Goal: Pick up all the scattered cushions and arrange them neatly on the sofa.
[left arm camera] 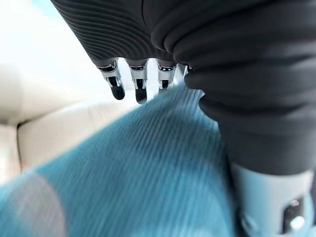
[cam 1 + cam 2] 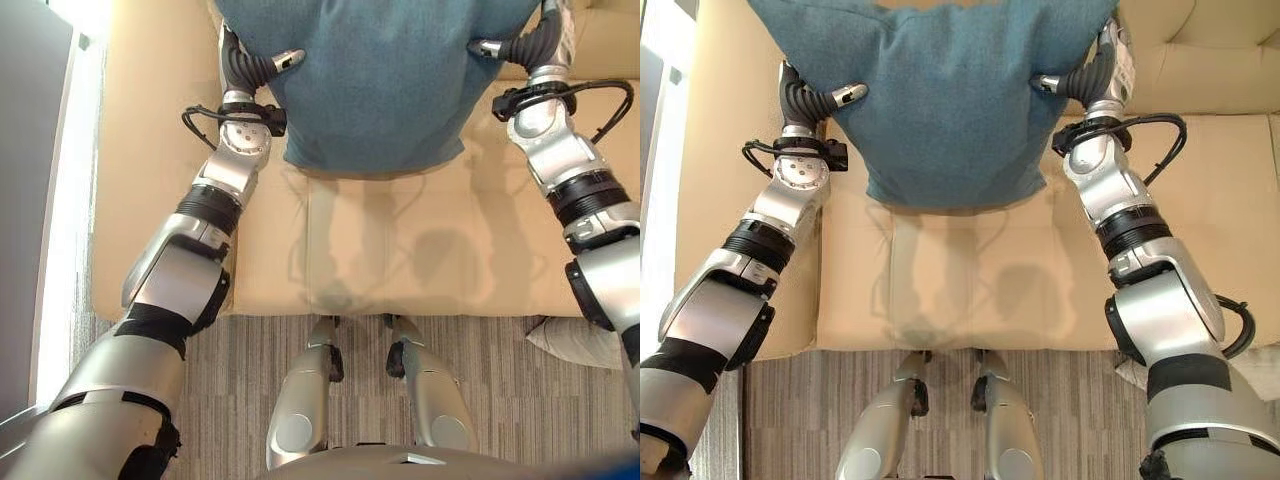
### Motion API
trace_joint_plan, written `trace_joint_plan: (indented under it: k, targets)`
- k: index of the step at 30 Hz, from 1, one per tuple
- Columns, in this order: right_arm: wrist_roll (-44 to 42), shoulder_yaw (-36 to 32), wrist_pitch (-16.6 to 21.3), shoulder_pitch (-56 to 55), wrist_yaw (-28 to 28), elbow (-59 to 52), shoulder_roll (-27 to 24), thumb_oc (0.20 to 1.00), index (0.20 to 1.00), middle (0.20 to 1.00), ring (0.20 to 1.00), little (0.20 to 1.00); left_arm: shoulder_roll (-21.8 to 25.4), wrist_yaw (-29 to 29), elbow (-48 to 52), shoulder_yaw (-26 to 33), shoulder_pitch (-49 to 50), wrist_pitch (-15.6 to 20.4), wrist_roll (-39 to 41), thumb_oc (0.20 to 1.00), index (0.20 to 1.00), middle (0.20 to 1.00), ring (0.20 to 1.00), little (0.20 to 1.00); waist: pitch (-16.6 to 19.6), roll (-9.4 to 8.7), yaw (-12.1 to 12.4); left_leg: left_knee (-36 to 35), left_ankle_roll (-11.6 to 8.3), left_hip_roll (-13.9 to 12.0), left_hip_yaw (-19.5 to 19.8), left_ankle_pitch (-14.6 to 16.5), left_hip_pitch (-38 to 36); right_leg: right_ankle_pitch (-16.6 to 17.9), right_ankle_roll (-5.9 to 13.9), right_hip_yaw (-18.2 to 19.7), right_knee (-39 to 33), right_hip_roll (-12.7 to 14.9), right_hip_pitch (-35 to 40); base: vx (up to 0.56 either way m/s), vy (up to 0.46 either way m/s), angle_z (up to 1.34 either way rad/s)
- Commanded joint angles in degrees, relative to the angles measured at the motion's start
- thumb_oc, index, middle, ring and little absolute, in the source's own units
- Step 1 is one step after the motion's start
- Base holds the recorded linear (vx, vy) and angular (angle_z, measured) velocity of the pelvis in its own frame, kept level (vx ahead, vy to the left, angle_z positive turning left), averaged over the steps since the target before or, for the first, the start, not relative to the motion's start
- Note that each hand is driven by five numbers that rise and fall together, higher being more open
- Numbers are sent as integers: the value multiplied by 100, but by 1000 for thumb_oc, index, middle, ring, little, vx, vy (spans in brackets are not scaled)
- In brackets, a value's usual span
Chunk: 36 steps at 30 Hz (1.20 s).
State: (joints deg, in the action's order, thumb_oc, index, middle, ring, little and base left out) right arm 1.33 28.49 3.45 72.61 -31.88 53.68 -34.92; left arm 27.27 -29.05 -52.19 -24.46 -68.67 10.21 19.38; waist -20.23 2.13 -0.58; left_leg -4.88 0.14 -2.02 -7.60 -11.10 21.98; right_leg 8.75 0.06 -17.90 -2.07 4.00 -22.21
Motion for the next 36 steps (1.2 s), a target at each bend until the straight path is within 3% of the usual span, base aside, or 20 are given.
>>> trace_joint_plan:
  k: [1,7,11,12,15,21,22,25,26,30,36]
  targets:
    - [-164,245,17,115,-121,59,-41,1000,1000,1000,1000,1000,258,-50,-298,-48,-375,308,100,1000,1000,1000,1000,1000,542,-144,43,3,-461,61,27,557,-359,-818,608,280,584,264,207,19,-6,3]
    - [-466,-106,-21,-473,98,163,-713,1000,1000,1000,1000,1000,794,161,-116,301,267,302,153,1000,1000,1000,1000,1000,652,-172,31,-12,-467,49,-2,622,-562,-813,618,299,498,251,452,7,2,1]
    - [-413,-994,110,-1988,259,-571,-1140,1000,1000,1000,1000,1000,987,372,984,875,1757,375,-63,1000,1000,1000,1000,1000,726,-194,4,-12,-452,51,-47,692,-750,-829,629,277,439,255,670,26,10,2]
    - [-296,-1568,169,-2966,313,-1203,-1065,1000,1000,1000,1000,1000,833,476,1616,1197,2647,414,-150,1000,1000,1000,1000,1000,776,-203,-30,-12,-435,56,-70,732,-838,-831,633,275,388,249,778,46,15,-2]
    - [-13,-2252,246,-4377,487,-2051,-745,1000,1000,1000,1000,1000,452,668,2414,1595,3937,417,-317,1000,1000,1000,1000,1000,867,-240,-64,-12,-401,56,-81,798,-995,-849,632,268,325,248,981,63,3,-3]
    - [178,-2936,371,-6343,964,-2418,223,1000,1000,1000,1000,1000,-100,1185,2922,2031,6063,199,-862,1000,1000,1000,1000,1000,1058,-309,-108,-12,-349,49,-142,924,-1372,-780,687,285,66,220,1432,35,0,-6]
    - [437,-2949,364,-6940,1141,-2253,575,1000,1000,1000,1000,1000,-382,1435,2792,2109,6900,56,-1172,1000,1000,1000,1000,1000,1183,-329,-103,-12,-332,35,-201,968,-1558,-723,727,329,-107,183,1656,22,3,-27]
    - [408,-2753,339,-7268,1375,-1565,999,1000,1000,1000,1000,1000,-681,1654,2040,1973,7436,-151,-1438,1000,1000,1000,1000,1000,1335,-343,-110,-12,-307,18,-250,977,-1740,-688,738,414,-215,131,1853,-14,1,-22]
    - [406,-2747,348,-7264,1374,-1553,998,1000,1000,1000,1000,1000,-682,1653,2030,1973,7435,-142,-1440,1000,1000,1000,1000,1000,1328,-345,-106,-12,-307,18,-256,981,-1754,-687,739,419,-222,130,1867,-61,-10,-11]
    - [712,-2015,250,-7317,1637,43,1338,1000,1000,1000,1000,1000,-1083,1737,-181,1696,7451,-372,-1822,1000,1000,1000,1000,1000,1451,-363,-77,-12,-331,-36,-291,1007,-2051,-802,697,455,-199,43,2142,-43,-29,-3]
    - [657,-1884,236,-7407,1633,1109,1576,1000,1000,1000,1000,1000,-1204,1572,-1307,1531,7277,-457,-2166,1000,1000,1000,1000,1000,1350,-401,-104,356,-440,-182,-274,973,-2037,-1006,567,438,-226,-47,2376,-108,-64,3]
